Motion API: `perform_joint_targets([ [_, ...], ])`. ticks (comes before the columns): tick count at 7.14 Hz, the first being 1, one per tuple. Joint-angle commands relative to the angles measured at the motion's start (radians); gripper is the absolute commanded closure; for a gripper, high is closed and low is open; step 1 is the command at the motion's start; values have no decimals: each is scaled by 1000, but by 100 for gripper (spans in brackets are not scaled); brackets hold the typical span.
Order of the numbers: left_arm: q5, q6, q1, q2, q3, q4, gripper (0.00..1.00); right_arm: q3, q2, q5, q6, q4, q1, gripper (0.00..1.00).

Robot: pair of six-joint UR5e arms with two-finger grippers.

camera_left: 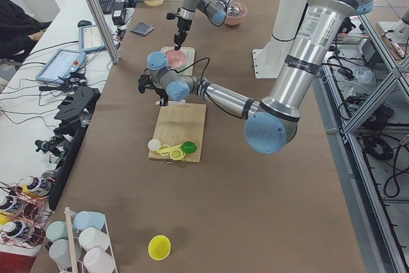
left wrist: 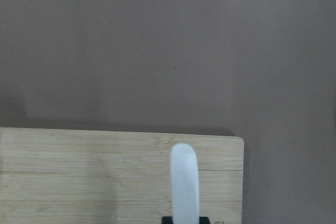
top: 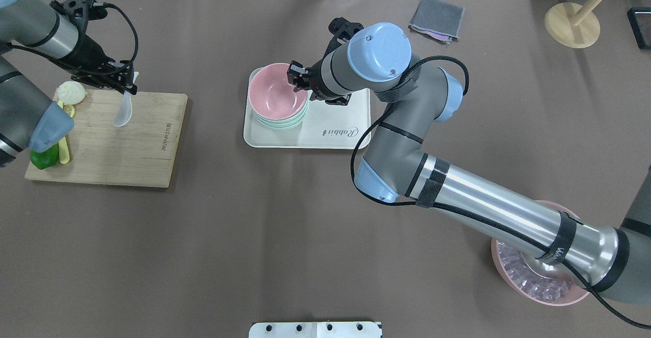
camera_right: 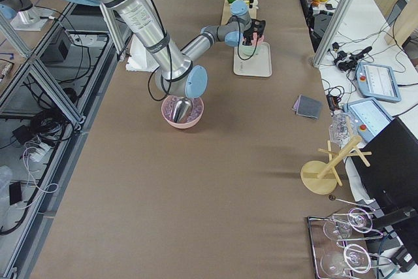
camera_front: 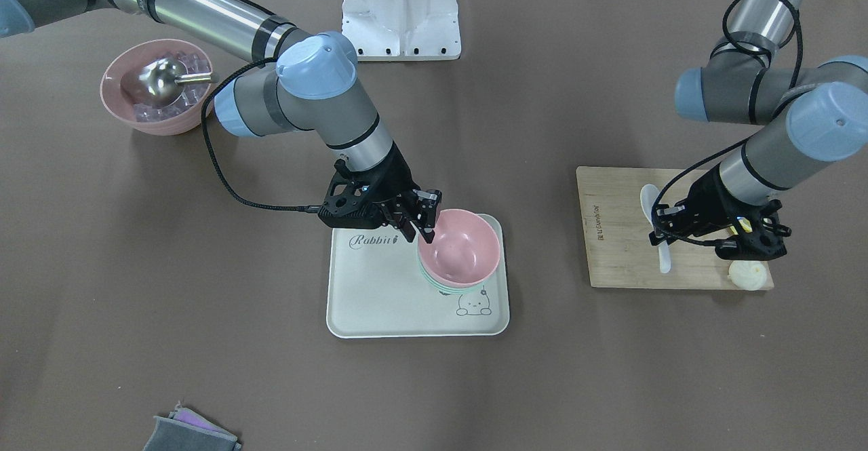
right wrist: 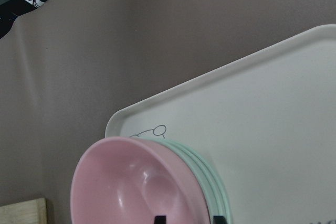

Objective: Stack pink bowl on green and place spoon
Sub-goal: 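Open the right gripper and withdraw while the left gripper carries the spoon toward the bowl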

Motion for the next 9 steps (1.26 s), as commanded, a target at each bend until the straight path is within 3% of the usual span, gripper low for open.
perform_joint_targets([
  [1, -8, -9, 1, -43, -4, 11, 100, 8, -4, 7, 15, 3, 15, 0],
  [2, -11, -24, 1, -101, -7, 12, 100, 8, -4, 42, 16, 0, 47, 0],
  [5, 7, -161, 41, -264, -4, -17, 100, 29, -88, 297, -81, -2, 205, 0],
  [7, 144, -164, 126, -305, 25, -112, 100, 59, -165, 409, -181, -2, 288, 0],
  [9, 275, -269, 209, -328, 33, -190, 100, 59, -199, 464, -221, -2, 333, 0],
])
